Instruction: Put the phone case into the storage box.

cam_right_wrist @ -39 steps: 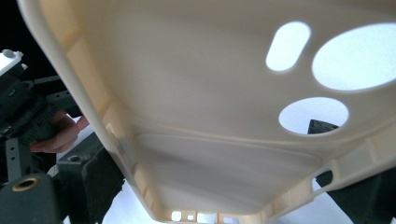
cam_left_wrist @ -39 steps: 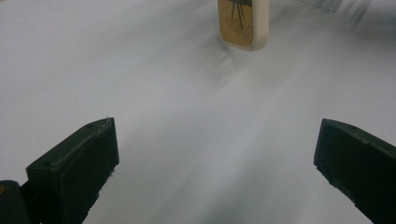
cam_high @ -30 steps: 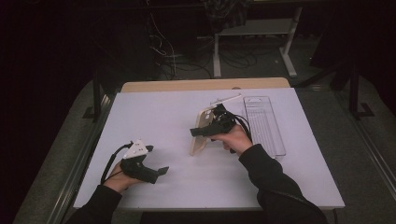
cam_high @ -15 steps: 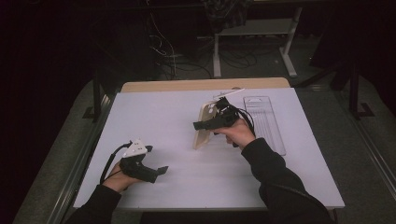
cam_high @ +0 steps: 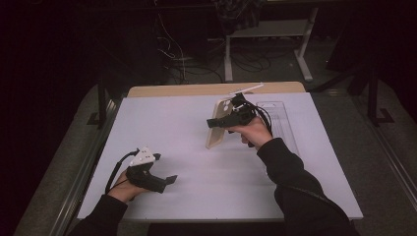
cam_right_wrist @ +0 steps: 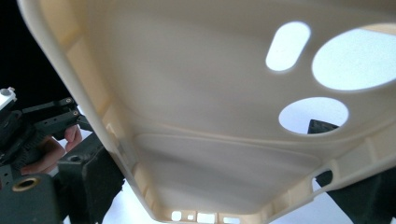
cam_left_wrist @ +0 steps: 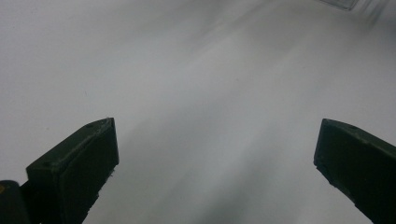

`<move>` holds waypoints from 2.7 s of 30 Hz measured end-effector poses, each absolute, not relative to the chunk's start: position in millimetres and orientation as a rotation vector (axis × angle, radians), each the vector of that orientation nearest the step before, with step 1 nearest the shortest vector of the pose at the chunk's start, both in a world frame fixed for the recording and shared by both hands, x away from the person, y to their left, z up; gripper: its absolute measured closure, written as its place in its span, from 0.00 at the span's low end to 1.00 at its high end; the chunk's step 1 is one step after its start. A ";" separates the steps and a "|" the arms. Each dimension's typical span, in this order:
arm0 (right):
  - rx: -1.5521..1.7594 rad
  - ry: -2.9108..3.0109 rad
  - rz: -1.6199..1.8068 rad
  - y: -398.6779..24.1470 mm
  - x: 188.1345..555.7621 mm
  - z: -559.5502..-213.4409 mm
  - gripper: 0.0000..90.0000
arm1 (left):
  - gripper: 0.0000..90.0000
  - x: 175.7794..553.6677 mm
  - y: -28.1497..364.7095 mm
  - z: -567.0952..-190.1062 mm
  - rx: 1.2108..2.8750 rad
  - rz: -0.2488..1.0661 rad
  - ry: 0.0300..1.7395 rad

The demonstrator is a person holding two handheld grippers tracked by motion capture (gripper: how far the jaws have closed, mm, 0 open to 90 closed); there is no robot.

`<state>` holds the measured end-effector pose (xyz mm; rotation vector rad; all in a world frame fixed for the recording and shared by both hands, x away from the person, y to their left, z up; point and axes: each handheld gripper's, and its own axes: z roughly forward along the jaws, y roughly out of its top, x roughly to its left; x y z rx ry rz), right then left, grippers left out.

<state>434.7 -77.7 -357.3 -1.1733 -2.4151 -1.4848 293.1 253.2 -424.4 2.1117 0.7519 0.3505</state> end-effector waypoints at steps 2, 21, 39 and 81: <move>-1.183 -2.410 -1.493 -79.0 436.1 -355.3 0.09 | 0.00 293.0 252.8 -424.6 2.116 0.354 0.751; -1.257 -2.415 -1.523 -100.6 450.3 -332.5 0.09 | 0.00 293.7 252.1 -424.9 2.122 0.357 0.760; -1.343 -2.418 -1.557 -125.9 460.2 -310.7 0.09 | 0.00 293.9 251.1 -424.4 2.132 0.340 0.765; -1.660 -2.397 -1.539 -200.0 479.9 -292.6 0.10 | 0.00 294.0 250.8 -424.2 2.124 0.336 0.766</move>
